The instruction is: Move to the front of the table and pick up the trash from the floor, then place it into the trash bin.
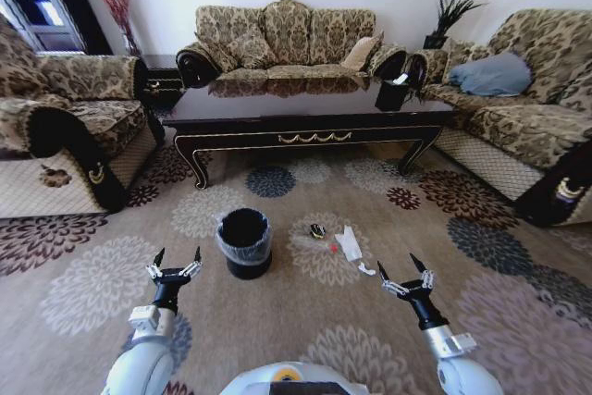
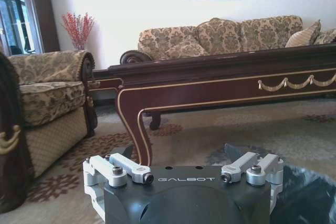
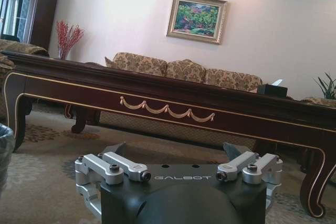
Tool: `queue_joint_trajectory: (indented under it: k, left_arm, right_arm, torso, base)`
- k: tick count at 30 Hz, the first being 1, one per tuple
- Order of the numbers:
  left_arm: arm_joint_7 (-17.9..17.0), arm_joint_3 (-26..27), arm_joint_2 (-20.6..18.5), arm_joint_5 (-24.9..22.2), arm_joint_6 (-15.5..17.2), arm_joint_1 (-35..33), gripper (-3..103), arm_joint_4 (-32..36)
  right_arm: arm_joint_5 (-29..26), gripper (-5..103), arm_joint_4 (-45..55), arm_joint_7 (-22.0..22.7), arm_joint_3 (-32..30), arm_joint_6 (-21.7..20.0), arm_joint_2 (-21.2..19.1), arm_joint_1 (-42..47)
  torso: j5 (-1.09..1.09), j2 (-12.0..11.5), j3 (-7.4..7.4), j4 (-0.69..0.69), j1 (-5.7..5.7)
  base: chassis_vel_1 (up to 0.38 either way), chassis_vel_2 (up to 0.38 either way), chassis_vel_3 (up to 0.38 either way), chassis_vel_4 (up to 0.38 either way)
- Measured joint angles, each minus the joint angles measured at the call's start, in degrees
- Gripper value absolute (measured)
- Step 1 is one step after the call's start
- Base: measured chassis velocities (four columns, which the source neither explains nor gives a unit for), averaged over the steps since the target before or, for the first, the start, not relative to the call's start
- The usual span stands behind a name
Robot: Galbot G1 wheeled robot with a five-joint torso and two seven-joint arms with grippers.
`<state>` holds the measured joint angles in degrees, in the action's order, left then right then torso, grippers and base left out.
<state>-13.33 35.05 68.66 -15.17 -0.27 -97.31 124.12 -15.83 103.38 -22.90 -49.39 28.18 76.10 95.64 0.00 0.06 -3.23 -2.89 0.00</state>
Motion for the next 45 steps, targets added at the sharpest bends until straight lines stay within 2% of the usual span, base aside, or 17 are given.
queue_joint_trajectory:
  k: [10,14,18,19,22,23,24,26,28,29,30,32,34,40,45]
  left_arm:
    - [-0.1,-0.5,0.0,-0.4,1.0,0.6,99,-0.9]
    - [-0.5,-0.7,-0.1,-1.5,3.1,1.1,99,-1.0]
    - [-2.2,-0.9,-2.2,-5.2,8.9,1.7,99,2.2]
    - [-2.2,-0.9,-2.2,-5.2,8.9,1.7,99,2.2]
    - [-4.7,-0.9,-4.6,-11.3,16.8,1.1,98,8.1]
    - [-4.7,-0.9,-4.6,-11.3,16.8,1.1,98,8.1]
    - [-6.6,-1.1,-5.6,-15.5,22.5,1.6,100,9.9]
    - [-10.0,-1.7,-6.7,-22.2,30.5,3.5,91,11.1]
    - [-14.1,-2.2,-7.9,-28.7,37.0,6.0,89,11.4]
    - [-14.1,-2.2,-7.9,-28.7,37.0,6.0,89,11.4]
    - [-15.8,-2.2,-8.4,-30.6,39.0,6.9,86,11.4]
    - [-18.9,-2.0,-9.6,-33.2,42.3,8.4,90,11.0]
    - [-20.8,-1.6,-10.6,-36.0,43.2,9.4,91,9.9]
    - [-21.3,-2.9,-10.9,-42.3,43.3,13.4,96,4.5]
    - [-21.1,-5.3,-10.3,-44.4,43.0,16.7,97,-0.7]
  right_arm:
    - [0.7,100,-0.5,0.2,0.1,0.5,0.4,0.0]
    - [0.8,100,-1.0,0.4,0.6,1.0,0.4,-0.3]
    - [0.8,100,-1.8,0.4,0.7,2.0,0.5,-0.6]
    - [0.8,100,-1.8,0.4,0.7,2.0,0.5,-0.6]
    - [0.9,100,-2.8,0.1,0.6,2.9,0.8,-0.4]
    - [0.9,100,-2.8,0.1,0.6,2.9,0.8,-0.4]
    - [1.1,100,-3.0,0.0,0.6,3.2,0.9,-0.4]
    - [1.3,100,-3.1,0.0,0.5,3.3,1.0,-0.5]
    - [1.3,100,-3.0,0.0,0.5,3.3,1.0,-0.7]
    - [1.3,100,-3.0,0.0,0.5,3.3,1.0,-0.7]
    - [1.3,100,-3.0,0.0,0.4,3.3,1.0,-0.8]
    - [1.3,100,-2.9,0.0,0.2,3.3,1.1,-0.7]
    - [1.3,100,-3.0,0.0,0.1,3.5,1.3,-0.5]
    - [1.6,100,-3.1,0.0,0.1,3.7,1.6,-0.1]
    - [1.6,100,-2.7,0.1,0.2,3.5,1.6,-0.2]
  torso:
    - [-0.01,0.0,-0.01,0.01,0.00]
    - [-0.01,0.0,-0.02,0.01,0.01]
    - [-0.02,0.0,-0.02,0.01,0.00]
    - [-0.02,0.0,-0.02,0.01,0.00]
    - [0.03,0.0,0.00,0.00,-0.01]
    - [0.03,0.0,0.00,0.00,-0.01]
    - [0.02,0.0,0.00,0.00,-0.01]
    - [0.01,0.0,0.00,0.01,0.00]
    - [-0.02,0.0,-0.01,-0.01,0.00]
    - [-0.02,0.0,-0.01,-0.01,0.00]
    - [-0.02,0.0,-0.01,0.00,0.00]
    - [-0.01,0.0,-0.01,0.00,0.00]
    - [0.00,0.0,-0.01,0.01,0.00]
    - [-0.01,0.0,-0.02,0.01,0.00]
    - [-0.01,0.0,-0.02,0.00,0.00]
  base:
    - [-0.194,0.190,0.197,-0.211]
    - [-0.137,0.123,0.120,-0.138]
    - [-0.037,0.031,0.038,-0.041]
    - [0.000,0.000,0.000,0.000]
    - [0.000,0.000,0.000,0.000]
    - [0.000,0.000,0.000,0.000]
    - [0.000,0.000,0.000,0.000]
    - [0.000,0.000,0.000,0.000]
    - [0.000,0.000,0.000,0.000]
    - [0.000,0.000,0.000,0.000]
    - [0.000,0.000,0.000,0.000]
    - [0.000,0.000,0.000,0.000]
    - [0.000,0.000,0.000,0.000]
    - [0.000,0.000,0.000,0.000]
    - [0.000,0.000,0.000,0.000]
